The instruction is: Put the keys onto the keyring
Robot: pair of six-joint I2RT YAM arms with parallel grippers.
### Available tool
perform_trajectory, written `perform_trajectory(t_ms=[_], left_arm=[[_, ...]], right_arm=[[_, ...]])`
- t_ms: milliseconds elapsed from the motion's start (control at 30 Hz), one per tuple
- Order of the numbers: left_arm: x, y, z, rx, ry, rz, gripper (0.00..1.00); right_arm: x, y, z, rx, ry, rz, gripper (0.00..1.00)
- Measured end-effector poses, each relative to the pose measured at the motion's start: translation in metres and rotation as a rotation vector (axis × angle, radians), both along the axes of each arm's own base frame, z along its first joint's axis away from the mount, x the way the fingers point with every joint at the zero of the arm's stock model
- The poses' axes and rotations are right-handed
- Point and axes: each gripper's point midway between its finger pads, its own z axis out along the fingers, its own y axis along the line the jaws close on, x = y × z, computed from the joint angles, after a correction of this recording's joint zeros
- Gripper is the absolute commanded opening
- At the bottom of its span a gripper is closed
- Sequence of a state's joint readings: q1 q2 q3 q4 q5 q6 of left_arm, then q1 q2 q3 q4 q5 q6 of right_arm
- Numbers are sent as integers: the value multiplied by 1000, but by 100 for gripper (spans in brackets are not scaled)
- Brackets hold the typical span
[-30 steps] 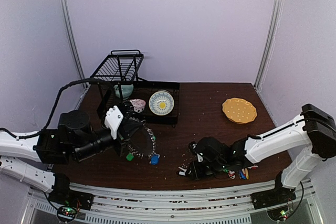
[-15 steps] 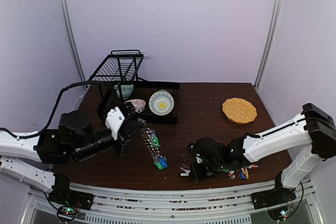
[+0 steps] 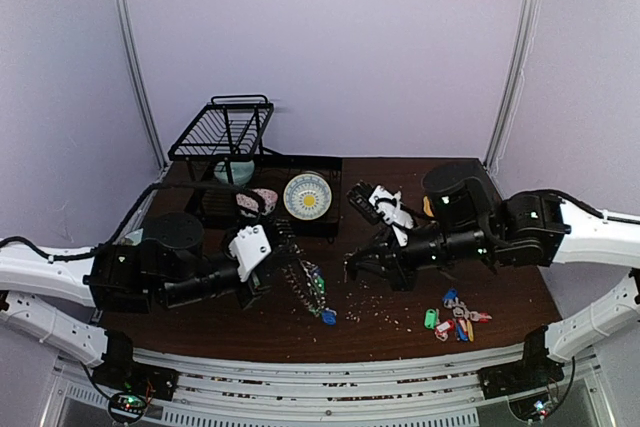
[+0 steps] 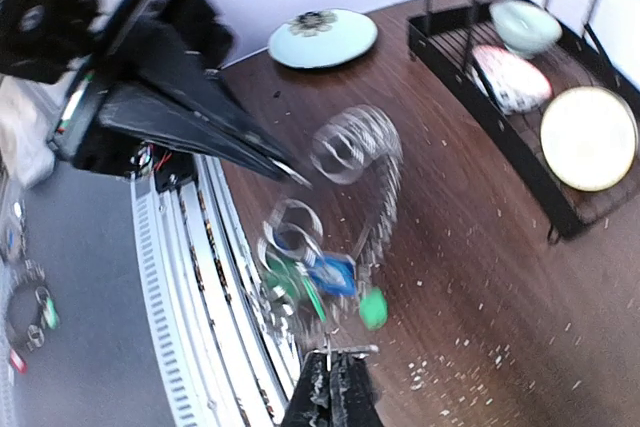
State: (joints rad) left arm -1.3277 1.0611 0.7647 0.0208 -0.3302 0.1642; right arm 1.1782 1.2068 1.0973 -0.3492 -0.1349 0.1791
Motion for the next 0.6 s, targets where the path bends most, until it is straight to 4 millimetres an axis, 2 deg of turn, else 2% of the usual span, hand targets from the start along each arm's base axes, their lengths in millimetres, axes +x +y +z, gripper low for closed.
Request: perform_trajectory(t_ms=[67, 200, 600], left_arm=[[-2, -7, 2, -1, 6, -21, 0], [-7, -16, 6, -12, 20, -60, 0], [-24, -33, 5, -30, 53, -180, 0]], right_arm=[[-6, 8, 9, -20, -62, 71, 0], [-16, 21, 9, -82, -156, 195, 0], [-19, 26, 15, -124, -309, 322, 0]])
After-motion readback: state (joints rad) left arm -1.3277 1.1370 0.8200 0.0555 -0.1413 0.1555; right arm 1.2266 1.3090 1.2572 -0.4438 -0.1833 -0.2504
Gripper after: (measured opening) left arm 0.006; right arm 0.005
